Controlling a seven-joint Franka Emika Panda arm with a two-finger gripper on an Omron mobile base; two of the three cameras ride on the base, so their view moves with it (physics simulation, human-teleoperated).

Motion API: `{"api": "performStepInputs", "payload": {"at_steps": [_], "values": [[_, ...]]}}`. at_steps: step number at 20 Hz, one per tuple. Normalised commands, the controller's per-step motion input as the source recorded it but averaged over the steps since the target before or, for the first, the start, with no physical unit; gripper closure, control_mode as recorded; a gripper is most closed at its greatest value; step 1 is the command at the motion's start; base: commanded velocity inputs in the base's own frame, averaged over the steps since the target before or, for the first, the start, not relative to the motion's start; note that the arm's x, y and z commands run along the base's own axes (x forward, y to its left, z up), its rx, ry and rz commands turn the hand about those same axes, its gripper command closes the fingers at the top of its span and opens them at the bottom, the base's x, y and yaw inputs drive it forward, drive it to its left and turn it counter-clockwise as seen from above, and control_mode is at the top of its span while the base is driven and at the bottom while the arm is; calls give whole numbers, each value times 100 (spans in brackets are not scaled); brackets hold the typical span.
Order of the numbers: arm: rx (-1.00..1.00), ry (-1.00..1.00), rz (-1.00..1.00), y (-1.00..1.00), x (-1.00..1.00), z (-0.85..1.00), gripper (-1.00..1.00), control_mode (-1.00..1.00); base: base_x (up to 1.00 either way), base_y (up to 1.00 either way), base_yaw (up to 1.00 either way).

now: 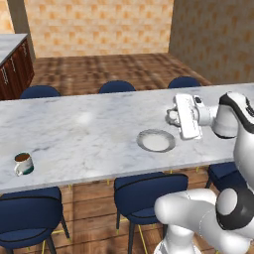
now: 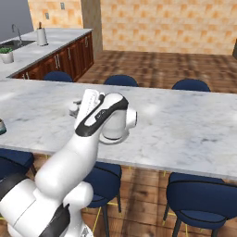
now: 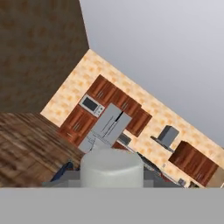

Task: Pick up the marshmallow and place it in the cup of hot chocolate on the dining counter.

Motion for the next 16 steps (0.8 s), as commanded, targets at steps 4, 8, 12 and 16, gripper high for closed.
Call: {"api": "performStepInputs", "payload": {"at_steps": [4,8,12,16], "values": [[0,0,15,0,-40,33,100,-100,0,0,0],[0,0,0,0,0,0,100,100,-61,0,9],[0,0,0,0,0,0,100,100,-98,50,0],[0,0,0,0,0,0,100,100,-100,100,5]]}}
